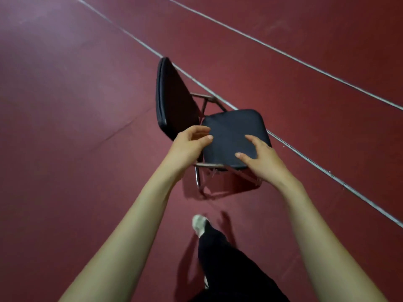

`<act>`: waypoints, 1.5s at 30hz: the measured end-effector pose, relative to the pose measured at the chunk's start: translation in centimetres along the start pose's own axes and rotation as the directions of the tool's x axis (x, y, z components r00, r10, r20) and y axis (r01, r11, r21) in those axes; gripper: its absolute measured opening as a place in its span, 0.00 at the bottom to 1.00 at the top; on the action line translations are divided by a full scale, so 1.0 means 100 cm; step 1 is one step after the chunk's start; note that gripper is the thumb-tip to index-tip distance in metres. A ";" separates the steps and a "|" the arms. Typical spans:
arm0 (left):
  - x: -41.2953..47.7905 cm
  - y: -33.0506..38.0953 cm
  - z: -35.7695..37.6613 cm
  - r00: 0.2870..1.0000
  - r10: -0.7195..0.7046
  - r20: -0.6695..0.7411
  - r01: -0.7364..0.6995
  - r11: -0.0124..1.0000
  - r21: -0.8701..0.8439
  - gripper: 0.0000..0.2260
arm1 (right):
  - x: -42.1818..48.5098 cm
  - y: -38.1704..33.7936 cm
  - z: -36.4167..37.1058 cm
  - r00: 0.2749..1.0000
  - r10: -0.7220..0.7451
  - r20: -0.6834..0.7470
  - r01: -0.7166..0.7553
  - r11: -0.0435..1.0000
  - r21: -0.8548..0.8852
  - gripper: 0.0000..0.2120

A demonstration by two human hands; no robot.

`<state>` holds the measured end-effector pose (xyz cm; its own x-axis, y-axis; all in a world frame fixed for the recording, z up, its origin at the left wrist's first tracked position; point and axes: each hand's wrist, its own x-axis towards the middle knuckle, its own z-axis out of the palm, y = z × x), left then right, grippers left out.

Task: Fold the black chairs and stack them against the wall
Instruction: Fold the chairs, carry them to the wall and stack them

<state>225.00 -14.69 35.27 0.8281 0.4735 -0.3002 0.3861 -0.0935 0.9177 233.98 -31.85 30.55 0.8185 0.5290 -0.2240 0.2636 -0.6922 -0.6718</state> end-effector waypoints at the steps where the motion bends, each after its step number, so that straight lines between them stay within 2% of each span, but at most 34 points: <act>1: 0.030 0.008 -0.009 0.998 0.018 0.053 -0.020 0.998 0.052 0.12 | 0.023 -0.004 0.004 0.999 0.030 -0.021 -0.030 0.999 0.014 0.31; 8: 0.223 0.054 -0.038 0.944 0.047 0.326 -0.166 0.922 0.349 0.13 | 0.171 -0.033 0.032 0.969 0.226 -0.094 -0.216 0.970 0.107 0.30; 11: 0.287 0.074 -0.040 0.887 0.017 0.462 -0.255 0.852 0.457 0.13 | 0.211 -0.047 0.035 0.934 0.328 -0.141 -0.305 0.939 0.161 0.31; 15: 0.356 0.093 -0.030 0.773 -0.006 0.634 -0.388 0.786 0.481 0.13 | 0.252 -0.057 0.030 0.875 0.427 -0.226 -0.401 0.903 0.154 0.31; 21: 0.443 0.106 -0.012 0.552 -0.076 0.830 -0.664 0.562 0.493 0.16 | 0.291 -0.062 0.033 0.697 0.635 -0.333 -0.591 0.772 0.236 0.32; 28: 0.493 0.111 0.037 0.334 -0.144 0.931 -0.829 0.425 0.363 0.25 | 0.307 -0.063 0.036 0.533 0.776 -0.336 -0.691 0.629 0.356 0.35; 31: 0.500 0.111 0.082 0.270 -0.164 0.949 -0.885 0.345 0.312 0.26 | 0.312 -0.040 0.023 0.428 0.836 -0.343 -0.714 0.546 0.439 0.35; 35: 0.509 0.091 0.148 0.214 -0.221 0.952 -0.927 0.261 0.269 0.26 | 0.320 0.011 0.020 0.329 0.902 -0.279 -0.737 0.430 0.522 0.35; 40: 0.535 0.046 0.229 0.195 -0.233 0.953 -0.973 0.074 0.218 0.31 | 0.329 0.104 0.033 0.277 0.943 -0.184 -0.773 0.333 0.541 0.38; 43: 0.561 0.005 0.277 0.244 -0.239 0.940 -0.970 -0.058 0.237 0.34 | 0.330 0.165 0.051 0.249 0.961 -0.120 -0.825 0.275 0.494 0.38; 45: 0.579 -0.025 0.299 0.252 -0.267 0.930 -0.963 -0.165 0.214 0.36 | 0.332 0.198 0.070 0.251 0.964 -0.087 -0.857 0.263 0.443 0.38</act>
<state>284.09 -13.23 7.80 0.4840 -0.6704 -0.5624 -0.7743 -0.6275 0.0817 262.84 -24.56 4.87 0.5039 -0.5772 -0.6425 -0.8583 -0.4182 -0.2974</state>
